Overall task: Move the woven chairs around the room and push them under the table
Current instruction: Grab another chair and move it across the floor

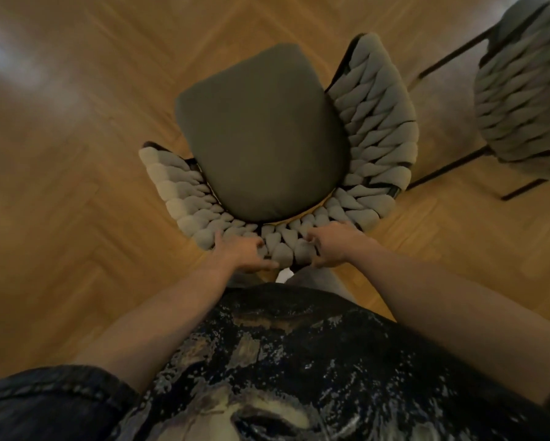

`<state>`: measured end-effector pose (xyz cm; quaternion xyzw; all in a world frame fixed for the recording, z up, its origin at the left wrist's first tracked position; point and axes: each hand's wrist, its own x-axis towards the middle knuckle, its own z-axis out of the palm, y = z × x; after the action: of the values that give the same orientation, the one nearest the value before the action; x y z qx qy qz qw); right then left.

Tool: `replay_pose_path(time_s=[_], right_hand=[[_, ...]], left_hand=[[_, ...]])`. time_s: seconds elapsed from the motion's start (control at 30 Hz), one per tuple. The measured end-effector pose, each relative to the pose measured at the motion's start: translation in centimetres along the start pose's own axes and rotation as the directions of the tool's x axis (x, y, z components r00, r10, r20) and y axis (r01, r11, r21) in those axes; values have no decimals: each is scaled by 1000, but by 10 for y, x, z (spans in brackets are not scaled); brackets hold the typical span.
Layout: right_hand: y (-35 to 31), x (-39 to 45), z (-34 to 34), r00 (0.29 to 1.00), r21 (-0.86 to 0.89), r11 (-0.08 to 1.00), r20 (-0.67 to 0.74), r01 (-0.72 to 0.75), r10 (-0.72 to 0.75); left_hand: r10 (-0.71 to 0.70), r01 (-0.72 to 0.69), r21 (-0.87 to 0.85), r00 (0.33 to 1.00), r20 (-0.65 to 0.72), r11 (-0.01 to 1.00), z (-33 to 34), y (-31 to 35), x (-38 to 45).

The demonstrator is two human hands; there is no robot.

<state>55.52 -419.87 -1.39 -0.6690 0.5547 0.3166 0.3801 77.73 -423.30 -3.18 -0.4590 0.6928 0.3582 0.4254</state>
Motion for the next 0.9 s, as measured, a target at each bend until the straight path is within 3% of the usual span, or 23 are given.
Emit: replay_pose_path(time_s=[0.1, 0.23, 0.4, 0.5, 0.67, 0.9], right_hand=[[23, 3, 0, 998, -133, 991, 52, 27, -20], [57, 9, -6, 997, -307, 951, 74, 47, -25], [89, 19, -16, 999, -389, 921, 38, -15, 32], [90, 18, -18, 998, -426, 905, 48, -20, 45], [80, 15, -17, 997, -404, 914, 49, -34, 59], [36, 16, -7, 988, -229, 966, 66, -121, 139]], left_hand=[[-4, 3, 67, 1000, 24, 998, 9, 13, 2], [-15, 21, 105, 998, -54, 994, 16, 26, 1], [-59, 69, 61, 985, -160, 996, 20, 32, 3], [-41, 54, 79, 987, -154, 995, 19, 33, 1], [-18, 37, 146, 991, -134, 989, 10, 23, 2], [50, -1, 340, 989, -136, 941, -12, -28, 6]])
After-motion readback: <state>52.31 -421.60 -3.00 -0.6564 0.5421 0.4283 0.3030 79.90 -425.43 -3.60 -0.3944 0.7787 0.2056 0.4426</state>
